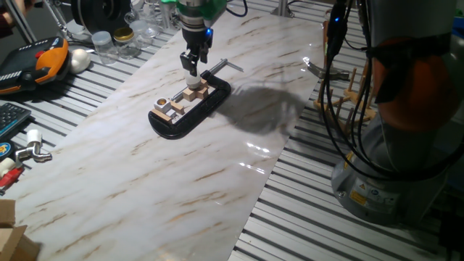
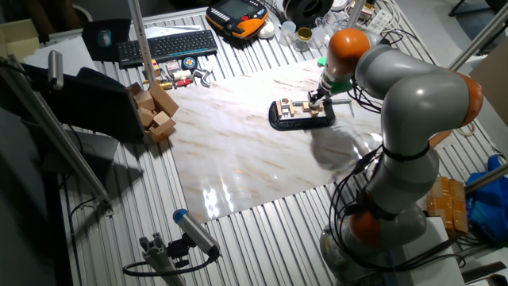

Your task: Install the light bulb by rotating it

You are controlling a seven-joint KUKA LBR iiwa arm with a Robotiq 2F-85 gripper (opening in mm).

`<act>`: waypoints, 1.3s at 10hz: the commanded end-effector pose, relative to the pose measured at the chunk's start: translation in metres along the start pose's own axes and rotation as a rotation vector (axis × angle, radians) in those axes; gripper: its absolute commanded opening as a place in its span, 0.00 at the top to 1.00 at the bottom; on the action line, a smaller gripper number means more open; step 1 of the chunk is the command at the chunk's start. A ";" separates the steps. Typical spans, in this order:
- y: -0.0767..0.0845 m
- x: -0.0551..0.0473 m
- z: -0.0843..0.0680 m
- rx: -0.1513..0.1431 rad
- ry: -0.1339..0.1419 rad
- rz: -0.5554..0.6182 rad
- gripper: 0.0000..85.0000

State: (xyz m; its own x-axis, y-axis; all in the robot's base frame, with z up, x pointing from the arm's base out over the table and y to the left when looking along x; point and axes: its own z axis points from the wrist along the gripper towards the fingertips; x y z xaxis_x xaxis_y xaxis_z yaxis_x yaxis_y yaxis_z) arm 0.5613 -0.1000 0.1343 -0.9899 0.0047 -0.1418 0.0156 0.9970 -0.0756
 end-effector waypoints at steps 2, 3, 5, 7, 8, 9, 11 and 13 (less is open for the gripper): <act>0.001 -0.002 0.004 -0.001 0.012 -0.002 0.20; 0.000 -0.002 0.006 -0.006 0.017 0.000 0.20; -0.003 -0.004 0.007 -0.002 0.041 0.007 0.20; -0.007 -0.007 0.010 -0.008 0.057 0.014 0.20; -0.008 -0.008 0.011 -0.015 0.066 0.021 0.20; -0.008 -0.009 0.013 -0.019 0.074 0.026 0.20; -0.007 -0.009 0.014 -0.016 0.080 0.032 0.20; -0.006 -0.011 0.016 -0.020 0.079 0.035 0.20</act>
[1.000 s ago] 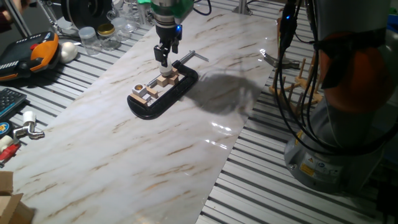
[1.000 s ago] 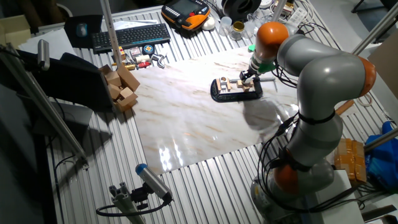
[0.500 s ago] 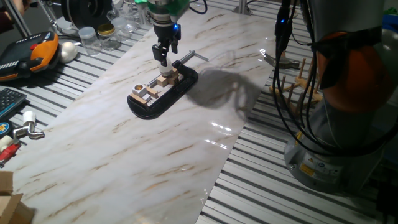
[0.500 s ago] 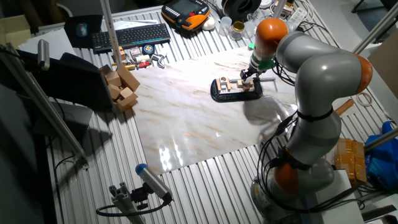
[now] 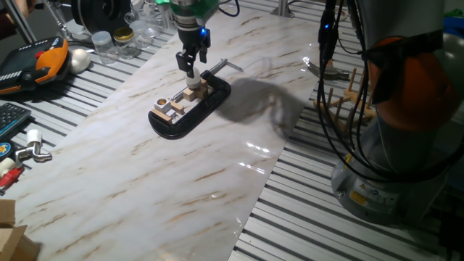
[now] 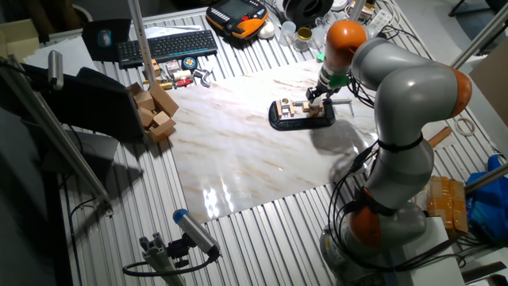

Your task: Install the light bulb by rotating it

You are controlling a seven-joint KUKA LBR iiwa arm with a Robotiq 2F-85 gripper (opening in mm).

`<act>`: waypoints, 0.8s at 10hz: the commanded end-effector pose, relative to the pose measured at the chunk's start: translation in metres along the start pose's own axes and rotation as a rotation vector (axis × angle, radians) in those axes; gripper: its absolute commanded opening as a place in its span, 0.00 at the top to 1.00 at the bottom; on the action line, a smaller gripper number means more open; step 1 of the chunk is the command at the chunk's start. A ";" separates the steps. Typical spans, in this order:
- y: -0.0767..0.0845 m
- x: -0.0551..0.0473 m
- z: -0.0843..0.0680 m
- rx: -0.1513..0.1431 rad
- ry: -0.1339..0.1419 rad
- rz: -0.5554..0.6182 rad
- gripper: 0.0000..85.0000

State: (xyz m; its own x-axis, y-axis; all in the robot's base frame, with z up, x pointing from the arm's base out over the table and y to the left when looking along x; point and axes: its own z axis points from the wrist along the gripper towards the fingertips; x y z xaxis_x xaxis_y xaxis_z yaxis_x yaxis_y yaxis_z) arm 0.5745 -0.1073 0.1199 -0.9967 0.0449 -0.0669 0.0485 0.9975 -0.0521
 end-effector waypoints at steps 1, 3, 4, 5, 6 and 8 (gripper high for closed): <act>0.000 -0.001 0.002 -0.002 -0.002 0.000 0.20; 0.000 -0.002 0.002 0.001 -0.010 -0.003 0.20; 0.000 -0.003 0.003 0.005 -0.010 -0.003 0.20; 0.000 -0.004 0.004 0.005 -0.010 -0.003 0.20; 0.000 -0.005 0.007 0.004 -0.008 -0.003 0.20; -0.002 -0.007 0.008 -0.002 -0.007 -0.004 0.20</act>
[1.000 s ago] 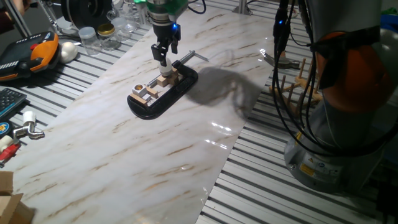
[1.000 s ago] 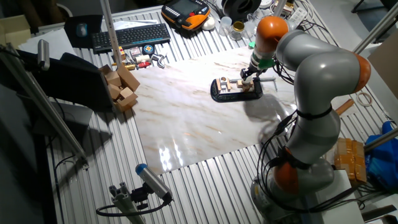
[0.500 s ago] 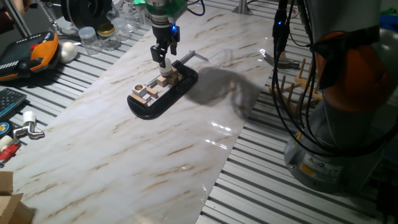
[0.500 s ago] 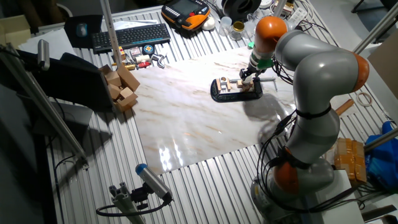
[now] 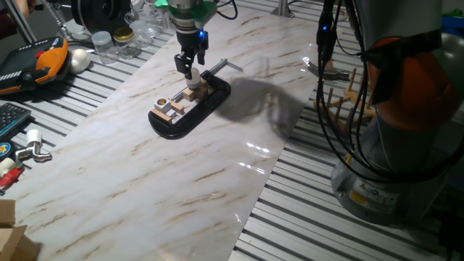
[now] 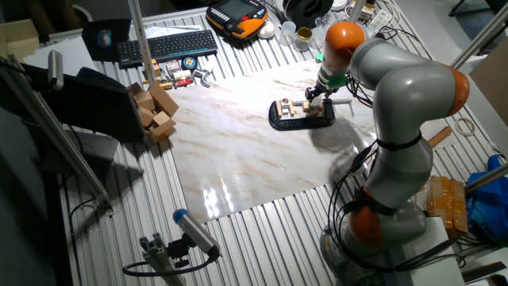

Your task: Install the light bulb by rotating it

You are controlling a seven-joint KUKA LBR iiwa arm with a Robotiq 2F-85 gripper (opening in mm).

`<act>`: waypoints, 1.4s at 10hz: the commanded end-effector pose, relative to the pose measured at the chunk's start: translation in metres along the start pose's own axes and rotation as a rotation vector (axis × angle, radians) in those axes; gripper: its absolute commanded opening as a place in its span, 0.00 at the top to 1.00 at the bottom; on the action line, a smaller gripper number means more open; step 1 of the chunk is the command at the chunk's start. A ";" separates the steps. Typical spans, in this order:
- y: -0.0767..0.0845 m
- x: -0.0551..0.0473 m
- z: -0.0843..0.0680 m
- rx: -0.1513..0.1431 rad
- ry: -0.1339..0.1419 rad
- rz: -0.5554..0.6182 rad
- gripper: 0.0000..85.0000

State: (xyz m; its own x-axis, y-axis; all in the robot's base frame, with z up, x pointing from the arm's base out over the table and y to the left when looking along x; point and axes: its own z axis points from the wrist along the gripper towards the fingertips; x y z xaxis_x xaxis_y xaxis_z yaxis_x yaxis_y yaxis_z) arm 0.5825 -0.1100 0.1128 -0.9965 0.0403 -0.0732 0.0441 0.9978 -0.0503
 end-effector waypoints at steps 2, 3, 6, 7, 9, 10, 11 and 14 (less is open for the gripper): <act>0.000 -0.002 -0.001 0.000 0.000 -0.002 0.20; 0.000 -0.002 -0.001 0.003 -0.002 -0.003 0.20; -0.001 -0.005 0.003 0.001 -0.006 -0.008 0.20; -0.001 -0.005 0.004 0.001 -0.008 -0.008 0.20; -0.001 -0.005 0.006 -0.002 -0.006 -0.008 0.20; -0.001 -0.005 0.006 -0.002 -0.006 -0.006 0.20; -0.001 -0.006 0.007 -0.002 -0.006 -0.006 0.20; -0.001 -0.007 0.014 -0.003 -0.023 -0.006 0.20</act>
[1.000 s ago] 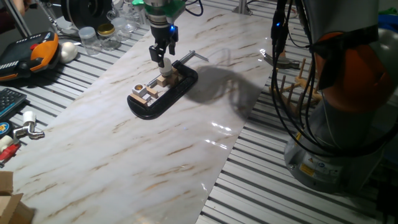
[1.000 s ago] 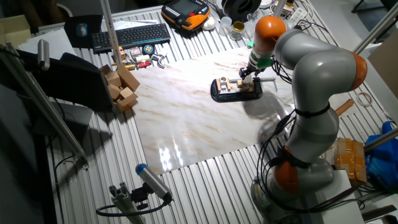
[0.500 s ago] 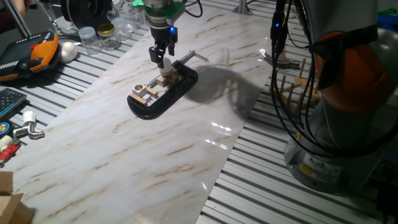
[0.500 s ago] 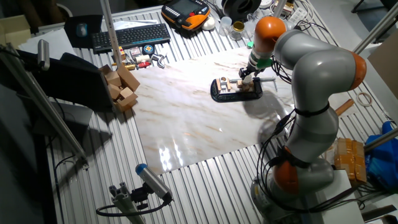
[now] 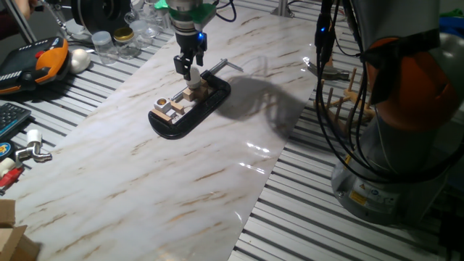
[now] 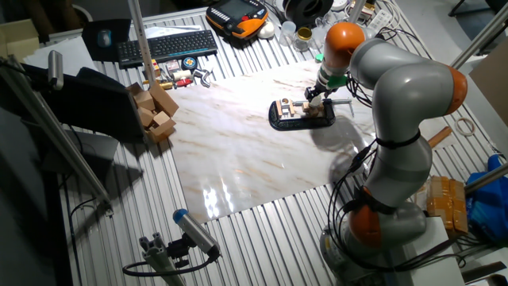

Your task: Install the light bulb by rotating it

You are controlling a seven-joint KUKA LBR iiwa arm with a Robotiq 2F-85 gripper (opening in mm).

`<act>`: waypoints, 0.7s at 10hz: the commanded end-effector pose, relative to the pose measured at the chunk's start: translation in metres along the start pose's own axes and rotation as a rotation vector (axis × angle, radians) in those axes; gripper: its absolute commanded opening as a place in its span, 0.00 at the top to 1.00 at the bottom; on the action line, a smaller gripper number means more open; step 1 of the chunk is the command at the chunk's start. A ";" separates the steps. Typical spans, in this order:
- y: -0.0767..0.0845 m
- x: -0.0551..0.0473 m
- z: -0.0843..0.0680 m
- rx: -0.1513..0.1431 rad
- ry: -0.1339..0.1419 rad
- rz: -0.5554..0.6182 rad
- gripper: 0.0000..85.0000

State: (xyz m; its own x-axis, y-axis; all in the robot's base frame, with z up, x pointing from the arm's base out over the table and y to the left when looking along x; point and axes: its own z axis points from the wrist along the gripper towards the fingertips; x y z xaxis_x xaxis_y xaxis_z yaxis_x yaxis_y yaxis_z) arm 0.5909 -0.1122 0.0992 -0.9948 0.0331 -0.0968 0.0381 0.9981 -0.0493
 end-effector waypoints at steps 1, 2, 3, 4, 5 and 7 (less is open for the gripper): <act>0.001 0.000 0.001 0.000 -0.002 0.003 0.20; 0.001 -0.001 0.001 0.003 -0.004 0.005 0.20; 0.001 -0.001 0.002 0.003 -0.005 0.007 0.20; 0.002 -0.002 0.003 0.003 -0.008 0.010 0.20; 0.002 -0.003 0.005 0.003 -0.008 0.012 0.20; 0.001 -0.003 0.005 -0.003 -0.007 0.015 0.20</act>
State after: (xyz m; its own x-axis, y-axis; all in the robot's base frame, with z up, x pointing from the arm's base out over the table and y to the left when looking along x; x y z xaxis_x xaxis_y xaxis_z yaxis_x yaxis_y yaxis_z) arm 0.5948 -0.1112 0.0947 -0.9935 0.0478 -0.1036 0.0527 0.9976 -0.0452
